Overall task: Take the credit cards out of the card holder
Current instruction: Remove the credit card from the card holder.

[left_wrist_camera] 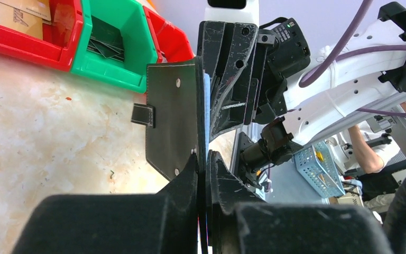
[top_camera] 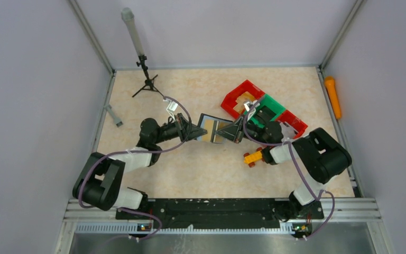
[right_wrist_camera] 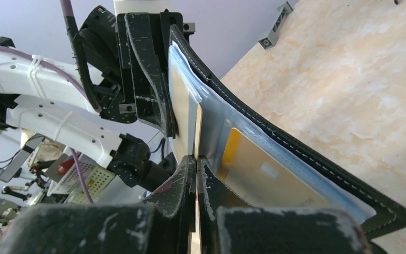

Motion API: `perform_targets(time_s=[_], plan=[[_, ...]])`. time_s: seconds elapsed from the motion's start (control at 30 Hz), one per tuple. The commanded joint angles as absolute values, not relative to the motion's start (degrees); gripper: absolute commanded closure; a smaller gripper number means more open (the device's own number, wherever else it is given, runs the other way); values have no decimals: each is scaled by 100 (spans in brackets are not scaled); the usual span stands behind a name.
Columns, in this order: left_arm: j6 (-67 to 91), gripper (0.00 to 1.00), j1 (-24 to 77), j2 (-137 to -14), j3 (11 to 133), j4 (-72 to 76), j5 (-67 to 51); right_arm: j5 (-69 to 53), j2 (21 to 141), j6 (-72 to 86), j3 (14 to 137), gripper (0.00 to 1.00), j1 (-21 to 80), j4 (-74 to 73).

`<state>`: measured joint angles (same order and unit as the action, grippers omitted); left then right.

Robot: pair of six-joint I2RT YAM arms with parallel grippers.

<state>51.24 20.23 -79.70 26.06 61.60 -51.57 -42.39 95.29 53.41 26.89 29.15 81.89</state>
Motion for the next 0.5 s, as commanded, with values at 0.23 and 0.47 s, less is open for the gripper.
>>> perform_targets(time_s=[0.23,0.47], plan=[[5192,100,1890,-7556,2440,6692,-5137,-4142,9467,5146,2758,100,2886,8182],[5910,100,1893,-8107,2518,7763,-5501,-4338,9644,5453,2758,91,2889,8746]])
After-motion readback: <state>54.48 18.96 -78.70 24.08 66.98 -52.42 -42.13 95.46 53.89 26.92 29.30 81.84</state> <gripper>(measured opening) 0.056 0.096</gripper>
